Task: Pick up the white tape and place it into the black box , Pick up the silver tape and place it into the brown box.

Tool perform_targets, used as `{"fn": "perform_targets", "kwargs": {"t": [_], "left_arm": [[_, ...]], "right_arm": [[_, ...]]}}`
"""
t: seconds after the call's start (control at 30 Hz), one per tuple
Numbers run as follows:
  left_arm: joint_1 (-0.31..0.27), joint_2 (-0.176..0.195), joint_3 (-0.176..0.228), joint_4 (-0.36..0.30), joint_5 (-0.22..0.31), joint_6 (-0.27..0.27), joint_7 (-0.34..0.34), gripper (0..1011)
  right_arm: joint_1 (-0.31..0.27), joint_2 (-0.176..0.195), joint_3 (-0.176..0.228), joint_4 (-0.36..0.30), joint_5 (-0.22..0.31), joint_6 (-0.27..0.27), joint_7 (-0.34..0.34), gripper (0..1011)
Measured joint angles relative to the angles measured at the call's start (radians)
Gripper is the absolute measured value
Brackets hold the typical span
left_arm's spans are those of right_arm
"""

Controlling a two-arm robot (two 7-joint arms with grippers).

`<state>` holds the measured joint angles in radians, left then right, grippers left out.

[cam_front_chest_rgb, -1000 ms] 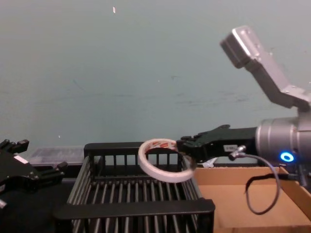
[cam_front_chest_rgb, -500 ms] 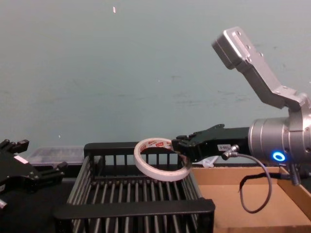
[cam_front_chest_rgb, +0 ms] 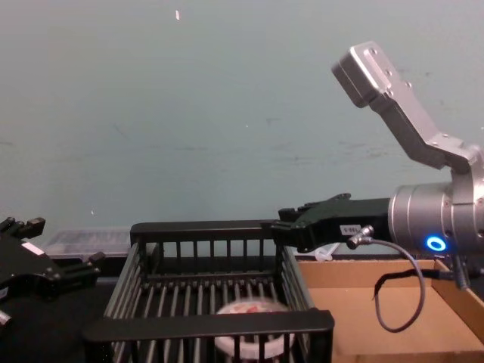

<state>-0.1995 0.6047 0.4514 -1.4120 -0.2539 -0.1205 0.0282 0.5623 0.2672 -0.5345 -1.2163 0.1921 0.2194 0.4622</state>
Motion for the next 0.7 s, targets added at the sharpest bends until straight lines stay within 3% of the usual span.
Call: {"fn": "perform_targets", "kwargs": {"t": [0.43,0.7], "left_arm": [[0.0,0.0,0.0,0.0,0.0,0.0,0.0,1001],[0.0,0.0,0.0,0.0,0.0,0.0,0.0,1001]], "right_arm": [[-0.001,0.001,0.0,-0.002,0.001,0.001,0.0,738],[-0.001,0.001,0.0,-0.002,0.002,0.001,0.0,955]]}}
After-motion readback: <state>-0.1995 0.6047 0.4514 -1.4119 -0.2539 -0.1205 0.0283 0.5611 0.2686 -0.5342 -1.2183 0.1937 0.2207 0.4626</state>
